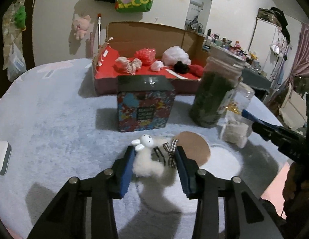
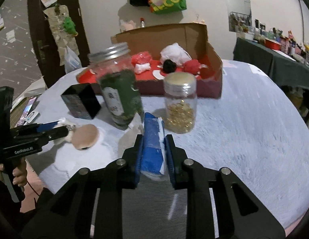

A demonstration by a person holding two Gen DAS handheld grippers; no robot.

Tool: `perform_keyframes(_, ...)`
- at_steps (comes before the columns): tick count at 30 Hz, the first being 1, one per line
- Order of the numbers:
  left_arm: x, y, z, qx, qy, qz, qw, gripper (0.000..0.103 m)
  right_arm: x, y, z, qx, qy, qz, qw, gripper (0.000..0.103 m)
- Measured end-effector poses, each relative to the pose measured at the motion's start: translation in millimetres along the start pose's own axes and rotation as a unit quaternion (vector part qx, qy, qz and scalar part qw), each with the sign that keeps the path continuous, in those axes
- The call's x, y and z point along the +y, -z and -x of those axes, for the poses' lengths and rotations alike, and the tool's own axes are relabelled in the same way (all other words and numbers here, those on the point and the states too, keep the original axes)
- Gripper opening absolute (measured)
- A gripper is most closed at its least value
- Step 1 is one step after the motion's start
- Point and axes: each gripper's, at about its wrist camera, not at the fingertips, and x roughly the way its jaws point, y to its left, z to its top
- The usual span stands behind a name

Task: Organize soft objects
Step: 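Grasp the white bunny plush with the left gripper while the right grasps the blue-and-white packet, then lift the bunny plush and blue packet and hold them above the table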

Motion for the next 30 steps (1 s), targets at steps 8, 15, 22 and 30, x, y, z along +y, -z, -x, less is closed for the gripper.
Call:
perform_keyframes(8,-5.5,-16.1,10.2,-0.013,0.018,-0.010,0.9997,0.042,-4.6,-8.4,1.2,-0.005,-0.004,-0.016,1.000,0.021)
perform_keyframes(15,-3.9,-23.6,15.5,-0.020,0.035,-0.003,0.9992,0.042,-11.3,-13.9,8.1,-0.015,0.004,-0.016,1.000,0.021)
perform_keyframes(22,-9.9,-20.2,6.8,-0.007,0.046,-0.006,0.9989,0.042,-14.0,-11.2,5.9,-0.015,0.017,-0.013,1.000,0.021)
perform_keyframes(30,-7.2,-17.6,6.7,-0.001,0.046,0.001,0.9989,0.042,-25.3,-10.9,20.1,-0.036,0.049,-0.009,0.998,0.021)
